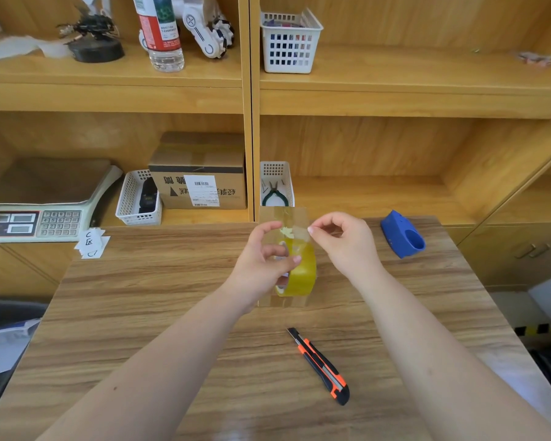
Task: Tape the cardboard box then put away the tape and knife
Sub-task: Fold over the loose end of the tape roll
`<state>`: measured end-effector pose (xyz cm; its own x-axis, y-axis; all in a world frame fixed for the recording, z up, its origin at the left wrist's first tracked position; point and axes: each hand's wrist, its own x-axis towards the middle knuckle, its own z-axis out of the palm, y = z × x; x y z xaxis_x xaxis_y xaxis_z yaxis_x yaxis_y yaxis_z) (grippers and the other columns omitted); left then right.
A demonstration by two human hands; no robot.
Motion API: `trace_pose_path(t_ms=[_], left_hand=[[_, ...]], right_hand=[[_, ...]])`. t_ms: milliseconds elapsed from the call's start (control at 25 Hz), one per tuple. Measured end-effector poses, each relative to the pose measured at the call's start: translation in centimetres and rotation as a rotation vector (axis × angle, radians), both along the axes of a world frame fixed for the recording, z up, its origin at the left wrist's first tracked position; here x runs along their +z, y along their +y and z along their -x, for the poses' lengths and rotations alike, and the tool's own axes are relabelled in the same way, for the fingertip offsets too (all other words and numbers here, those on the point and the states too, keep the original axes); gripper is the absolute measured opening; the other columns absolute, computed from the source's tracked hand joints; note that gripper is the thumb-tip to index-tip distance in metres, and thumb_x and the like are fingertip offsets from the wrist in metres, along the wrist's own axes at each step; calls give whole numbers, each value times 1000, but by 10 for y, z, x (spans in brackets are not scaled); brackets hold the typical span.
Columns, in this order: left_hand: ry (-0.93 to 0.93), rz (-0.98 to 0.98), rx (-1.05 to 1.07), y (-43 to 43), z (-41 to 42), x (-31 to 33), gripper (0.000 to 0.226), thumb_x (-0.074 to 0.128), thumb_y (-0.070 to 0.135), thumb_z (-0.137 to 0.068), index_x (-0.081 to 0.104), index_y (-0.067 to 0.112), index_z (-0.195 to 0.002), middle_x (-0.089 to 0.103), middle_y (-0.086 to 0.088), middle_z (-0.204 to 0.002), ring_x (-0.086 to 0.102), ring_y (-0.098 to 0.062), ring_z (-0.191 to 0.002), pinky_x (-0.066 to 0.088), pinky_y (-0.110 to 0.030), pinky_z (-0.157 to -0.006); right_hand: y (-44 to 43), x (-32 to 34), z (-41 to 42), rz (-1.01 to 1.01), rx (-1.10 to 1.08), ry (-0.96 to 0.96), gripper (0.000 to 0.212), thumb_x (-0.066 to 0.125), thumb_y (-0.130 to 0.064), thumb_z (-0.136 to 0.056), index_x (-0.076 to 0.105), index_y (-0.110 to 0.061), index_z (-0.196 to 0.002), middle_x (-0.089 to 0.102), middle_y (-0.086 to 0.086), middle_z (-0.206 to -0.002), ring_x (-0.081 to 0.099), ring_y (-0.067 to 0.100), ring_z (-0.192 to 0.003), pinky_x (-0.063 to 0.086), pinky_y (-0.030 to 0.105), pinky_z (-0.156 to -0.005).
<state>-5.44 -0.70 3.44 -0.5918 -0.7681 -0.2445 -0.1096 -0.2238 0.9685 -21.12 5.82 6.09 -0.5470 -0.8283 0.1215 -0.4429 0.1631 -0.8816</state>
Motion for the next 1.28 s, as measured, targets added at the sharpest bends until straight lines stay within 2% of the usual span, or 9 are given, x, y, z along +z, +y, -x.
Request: trace_pose_path(t_ms=[120, 360, 560, 760, 920, 1040, 1120, 1200, 1280], left_hand=[[13, 31, -37, 0, -1, 0, 64, 74, 5, -83, 42, 32, -131, 65, -16, -96, 60, -25, -67, 56, -46, -70], [-3, 101, -80, -2, -1, 4, 61, 72, 1, -83, 39, 33, -124, 62, -5, -86, 54, -16, -50, 51, -40, -63], [0, 162, -98, -8, -1, -2, 64, 72, 1, -82, 41, 45, -115, 60, 2, -83, 52, -14, -55, 49, -32, -59], [-3, 193, -128, -16, -5, -3, 64, 70, -4, -82, 40, 38, -119, 60, 2, -83, 54, -8, -60, 47, -20, -59], [4, 213, -179, -26, -10, -4, 65, 64, -10, -84, 39, 37, -121, 65, -7, -95, 60, -13, -76, 51, -26, -70], [-46, 286, -216, -30, -10, -7, 66, 59, -11, -87, 35, 40, -121, 64, -11, -100, 55, -13, -80, 48, -21, -73], [-98, 345, -238, -36, -9, -10, 66, 56, -11, -87, 31, 39, -122, 65, -7, -100, 52, -9, -80, 46, -20, -75], [-158, 412, -248, -42, -10, -12, 63, 53, -10, -89, 27, 35, -124, 65, 3, -99, 50, -6, -82, 44, -19, -81], [-187, 458, -254, -47, -10, -12, 59, 53, -8, -90, 26, 31, -124, 64, 6, -100, 51, -8, -91, 41, -17, -86]], right_hand=[[-6, -3, 1, -41, 6, 31, 5, 69, -17, -83, 71, -15, -79, 70, -6, -80, 61, 8, -75, 42, 19, -67], [-13, -14, -2, -112, 22, 83, 6, 68, -14, -82, 67, -16, -77, 69, -3, -82, 60, 12, -75, 42, 18, -64], [-18, -19, -3, -132, 17, 47, 11, 68, -10, -80, 65, -19, -74, 69, -2, -81, 58, 9, -73, 40, 18, -62], [-22, -21, -3, -152, 5, -176, 4, 68, -14, -83, 70, -16, -85, 71, -2, -87, 60, 9, -76, 45, 21, -67], [-23, -23, -7, -157, 107, -398, 23, 56, -16, -94, 68, -21, -112, 69, -3, -104, 63, 9, -88, 54, 26, -70], [-26, -27, -7, -172, 127, -505, 27, 51, -21, -98, 63, -22, -121, 65, -4, -106, 63, 12, -94, 59, 37, -73], [-29, -33, -3, -161, 126, -419, 26, 52, -25, -97, 61, -22, -122, 62, -6, -111, 61, 15, -103, 58, 41, -82], [-30, -40, 1, -134, 140, -273, 31, 61, -28, -92, 58, -24, -123, 60, -10, -116, 57, 13, -112, 51, 35, -94], [-29, -44, 4, -168, 200, -173, 61, 76, -39, -77, 51, -29, -131, 55, -11, -129, 51, 8, -121, 42, 29, -102]])
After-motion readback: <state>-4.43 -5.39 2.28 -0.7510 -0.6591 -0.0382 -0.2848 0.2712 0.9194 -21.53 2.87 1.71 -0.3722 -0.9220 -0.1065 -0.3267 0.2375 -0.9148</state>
